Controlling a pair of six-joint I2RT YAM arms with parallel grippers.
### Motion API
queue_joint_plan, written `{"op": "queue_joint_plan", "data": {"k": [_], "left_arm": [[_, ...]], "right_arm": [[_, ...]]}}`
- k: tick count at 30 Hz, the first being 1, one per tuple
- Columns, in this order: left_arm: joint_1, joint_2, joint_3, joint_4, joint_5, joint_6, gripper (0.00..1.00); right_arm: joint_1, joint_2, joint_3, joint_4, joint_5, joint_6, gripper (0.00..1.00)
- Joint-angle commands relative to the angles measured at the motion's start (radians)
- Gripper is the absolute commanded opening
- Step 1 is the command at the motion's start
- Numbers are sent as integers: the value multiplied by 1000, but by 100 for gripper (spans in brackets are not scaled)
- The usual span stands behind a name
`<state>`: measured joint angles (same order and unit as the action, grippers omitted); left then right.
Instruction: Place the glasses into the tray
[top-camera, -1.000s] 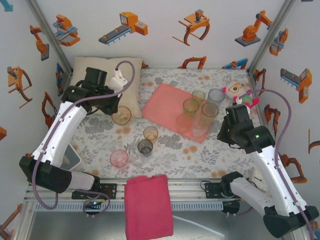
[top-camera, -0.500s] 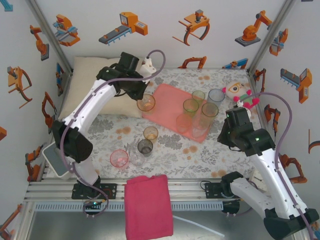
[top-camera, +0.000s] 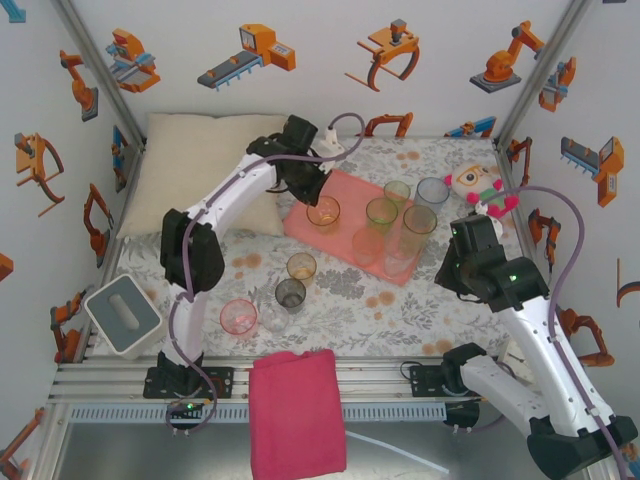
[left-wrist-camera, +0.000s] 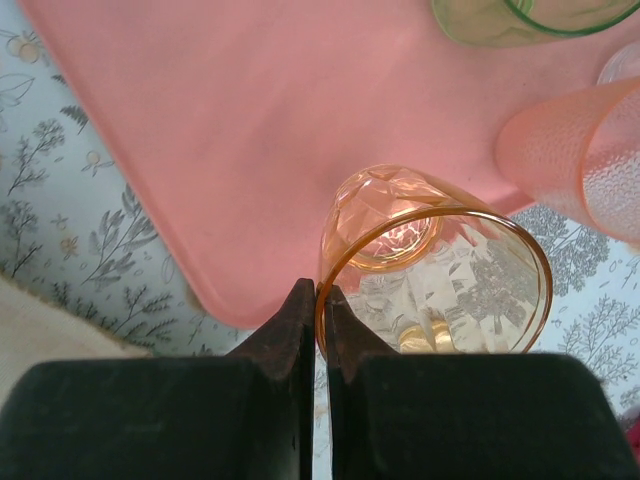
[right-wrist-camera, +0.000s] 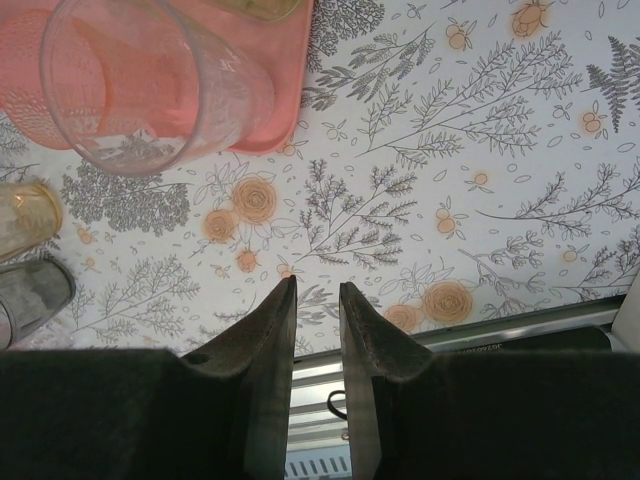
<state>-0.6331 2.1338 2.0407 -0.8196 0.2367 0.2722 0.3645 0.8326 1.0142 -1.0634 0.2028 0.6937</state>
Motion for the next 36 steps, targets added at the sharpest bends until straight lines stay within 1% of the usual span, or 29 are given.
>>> {"op": "queue_joint_plan", "data": {"k": [1,14,29,36], "left_arm": [[-18,29,47,28,35,-26,10],[-60,99,62,24,41,-19,12],[-87,130,85,-22,20,1,15],[-90,134,87,-47,-3,20,15]], "right_arm": [[8,-4,-19,15,20,26,27],[8,-25,-41,12,15,38,27],[9,-55,-57,6,13,44,27],[9,-67,-68,6,12,47,27]]}}
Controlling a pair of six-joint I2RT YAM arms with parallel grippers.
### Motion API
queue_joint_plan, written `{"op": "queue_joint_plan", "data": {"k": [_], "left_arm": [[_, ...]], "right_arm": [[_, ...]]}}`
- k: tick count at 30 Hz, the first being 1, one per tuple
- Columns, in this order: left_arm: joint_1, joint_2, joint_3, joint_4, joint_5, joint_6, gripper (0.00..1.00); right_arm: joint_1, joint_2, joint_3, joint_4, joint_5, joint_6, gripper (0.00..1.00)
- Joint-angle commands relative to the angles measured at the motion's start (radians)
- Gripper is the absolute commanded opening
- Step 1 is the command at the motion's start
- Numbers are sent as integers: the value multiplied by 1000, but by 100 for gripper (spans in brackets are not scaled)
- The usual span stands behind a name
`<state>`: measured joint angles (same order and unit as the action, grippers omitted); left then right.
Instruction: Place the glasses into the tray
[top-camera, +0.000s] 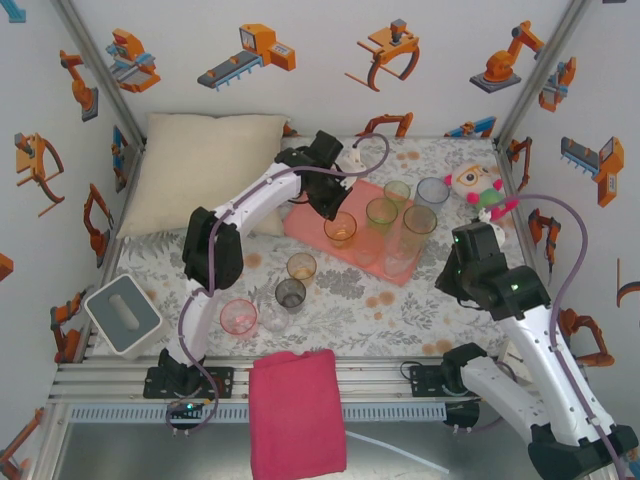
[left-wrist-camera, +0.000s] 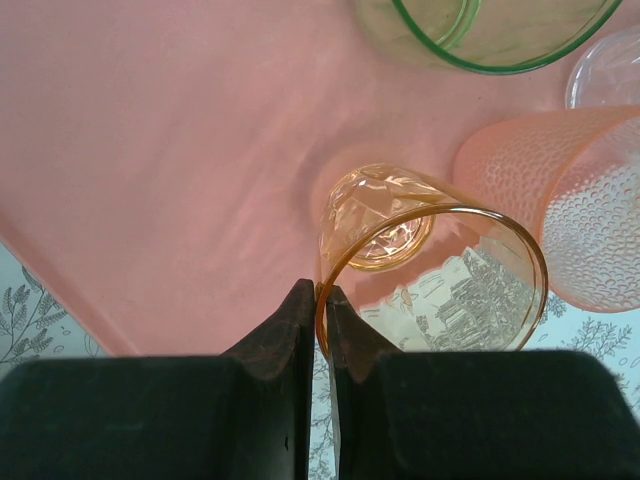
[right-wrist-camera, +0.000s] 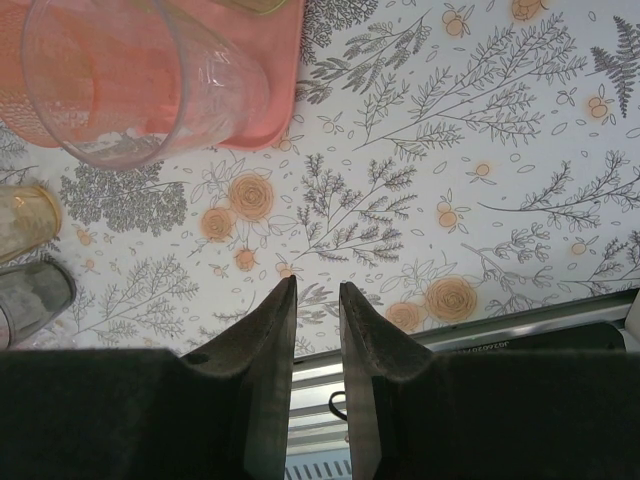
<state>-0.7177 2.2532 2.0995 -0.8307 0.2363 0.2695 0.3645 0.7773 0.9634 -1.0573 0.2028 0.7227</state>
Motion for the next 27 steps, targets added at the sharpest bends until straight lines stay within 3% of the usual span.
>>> {"op": "queue_joint_plan", "data": {"k": [1,10,21,27], "left_arm": [[-5,14,27,-39,-3,26,15],[-5,21,28,-55,-3,37,21],[-5,4,46,-64,-31,24,45],[-4,-129,73,-111,-100,33,55]], "right_arm": [[8,-13,-18,2,12,18,27],[9,-17,-28,7,8,20,27],[8,-36,-30,4,12,26,27],[9,-32,-10,14,4,25,27]]}}
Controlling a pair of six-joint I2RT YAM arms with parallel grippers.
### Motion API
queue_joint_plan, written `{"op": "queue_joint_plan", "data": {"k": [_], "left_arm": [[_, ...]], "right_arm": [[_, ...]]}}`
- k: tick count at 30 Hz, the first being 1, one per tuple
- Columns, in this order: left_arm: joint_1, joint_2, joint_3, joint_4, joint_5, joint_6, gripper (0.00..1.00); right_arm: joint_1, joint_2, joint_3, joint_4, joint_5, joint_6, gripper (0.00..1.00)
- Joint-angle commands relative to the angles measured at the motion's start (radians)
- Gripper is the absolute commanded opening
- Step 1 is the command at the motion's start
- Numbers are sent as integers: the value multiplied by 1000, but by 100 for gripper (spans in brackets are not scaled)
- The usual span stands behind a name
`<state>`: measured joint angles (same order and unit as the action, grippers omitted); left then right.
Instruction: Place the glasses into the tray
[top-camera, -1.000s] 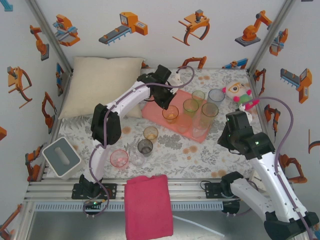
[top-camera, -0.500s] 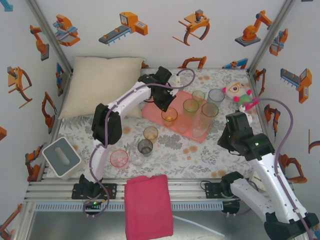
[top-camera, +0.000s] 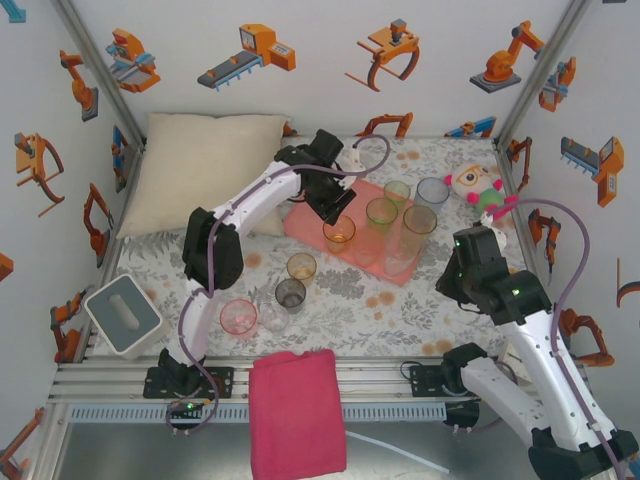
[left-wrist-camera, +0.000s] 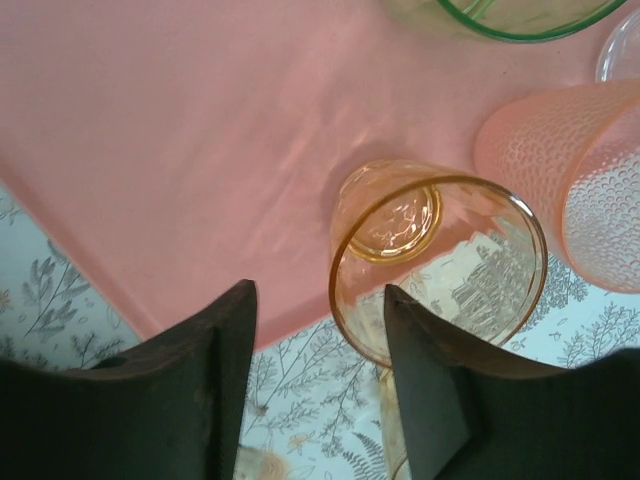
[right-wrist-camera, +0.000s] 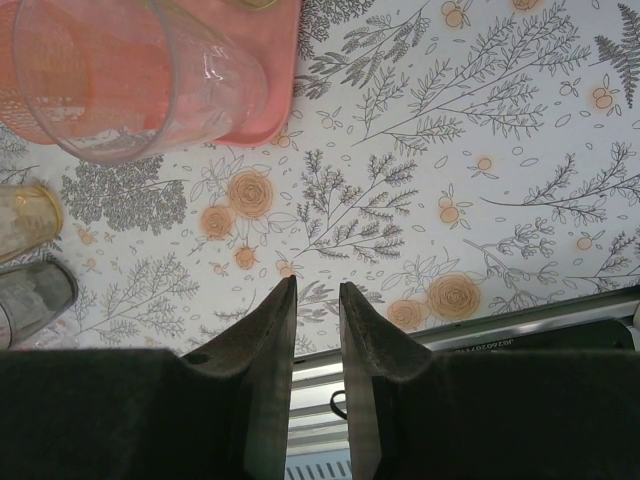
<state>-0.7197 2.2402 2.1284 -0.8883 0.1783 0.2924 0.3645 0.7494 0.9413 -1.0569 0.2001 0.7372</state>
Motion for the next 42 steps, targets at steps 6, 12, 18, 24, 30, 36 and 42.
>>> {"op": "queue_joint_plan", "data": {"k": [6,12,18,24,30,36,42], "left_arm": [[18,-340,-42,-187,-36,52,66],[77,-660,-390,-255,37,109,68],[179,-944,-728,-267,29,154,67],[300,-1082,-950,-220,53,181,68],[315,-1126,-1077,-177,83,223,67],[315,-1122,-1155,-147,96,259,64],[315,-1098,-1199,-106,87,268,62]], "right_arm": [[8,-8,7,45,-25,18,27],[8,5,-6,85,-57,21,27],[8,34,-16,113,-65,18,27],[8,59,-28,163,-89,32,27],[10,61,-24,163,-90,37,27],[8,56,-18,142,-87,28,27],[8,59,-17,129,-88,21,27]]}}
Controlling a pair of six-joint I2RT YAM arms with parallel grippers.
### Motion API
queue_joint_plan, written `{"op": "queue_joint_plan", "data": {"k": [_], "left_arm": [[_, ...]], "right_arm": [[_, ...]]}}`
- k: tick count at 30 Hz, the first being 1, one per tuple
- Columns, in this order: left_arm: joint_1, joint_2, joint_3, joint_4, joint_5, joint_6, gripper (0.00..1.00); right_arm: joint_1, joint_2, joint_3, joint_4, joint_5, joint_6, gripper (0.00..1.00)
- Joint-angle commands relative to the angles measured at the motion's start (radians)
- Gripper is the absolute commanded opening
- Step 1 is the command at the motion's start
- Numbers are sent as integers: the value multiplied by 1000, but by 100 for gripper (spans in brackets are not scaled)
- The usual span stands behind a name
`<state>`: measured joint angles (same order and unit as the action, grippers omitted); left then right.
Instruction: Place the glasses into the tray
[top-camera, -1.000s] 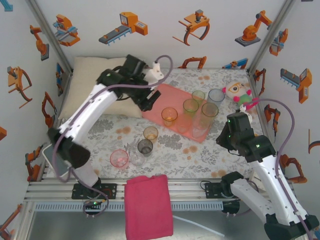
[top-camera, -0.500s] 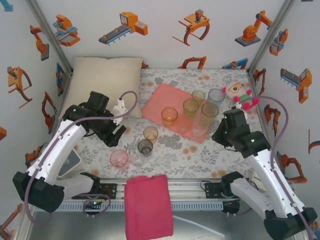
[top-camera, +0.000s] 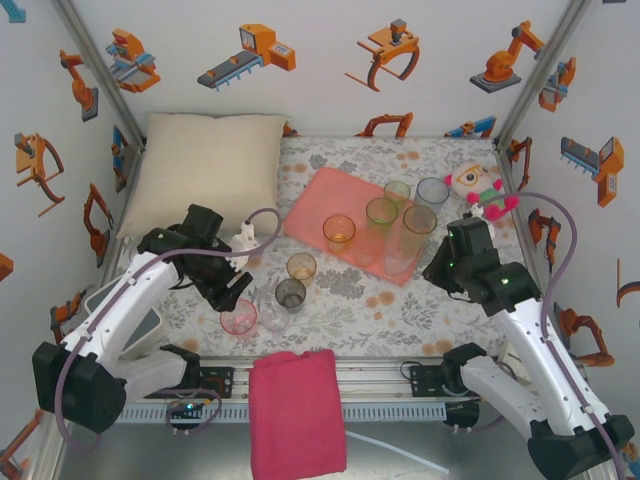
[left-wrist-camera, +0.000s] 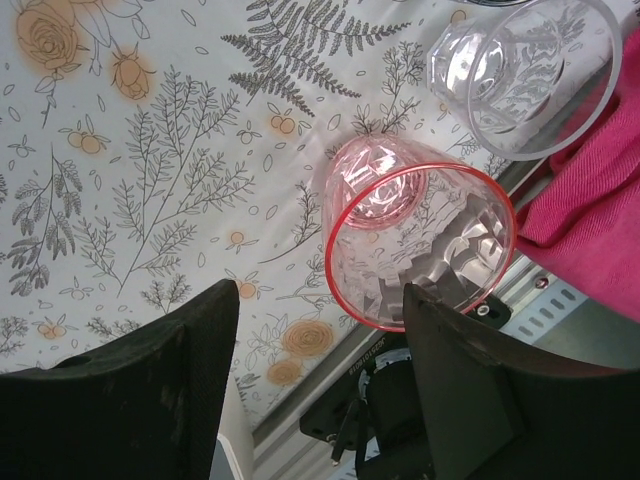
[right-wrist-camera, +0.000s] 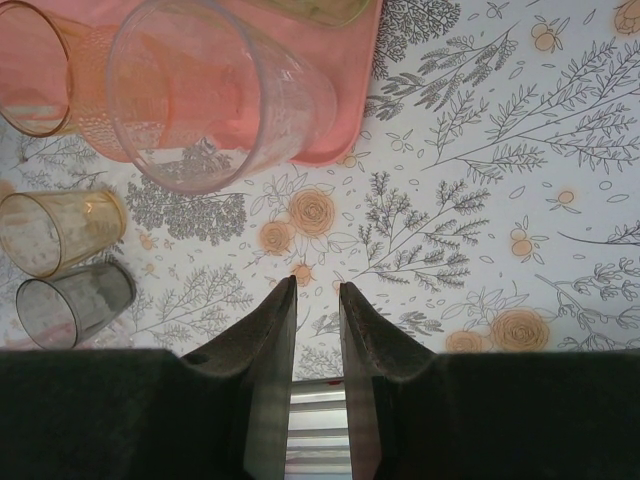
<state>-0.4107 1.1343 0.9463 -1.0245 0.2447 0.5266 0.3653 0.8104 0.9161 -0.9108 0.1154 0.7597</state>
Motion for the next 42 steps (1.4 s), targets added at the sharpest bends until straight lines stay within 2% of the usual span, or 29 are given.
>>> {"op": "queue_joint_plan", "data": {"k": [1,11,17,22,26,29,34,42], "left_arm": [[5,13,-24,35,24,35,61],[1,45,-102,105,25,36,52],[-7,49,-131,142,20,16,42],[-21,53,-135,162,-2,-8,38],[-27,49,-133,173,-27,-22,30],[-31,42,-133,174,-36,-27,26],[-39,27,-125,156,-59,-28,15],[-39,2,-51,80,-80,-35,12]], "right_arm": [[8,-1,8,-18,-3,-2,27],[7,24,41,-17,-46,-43,27],[8,37,51,-24,-56,-54,27],[8,26,37,-24,-48,-48,27],[8,19,30,-26,-43,-45,27],[8,17,27,-26,-40,-45,27],[8,15,24,-27,-34,-43,27],[8,16,15,-18,-36,-42,27]]}}
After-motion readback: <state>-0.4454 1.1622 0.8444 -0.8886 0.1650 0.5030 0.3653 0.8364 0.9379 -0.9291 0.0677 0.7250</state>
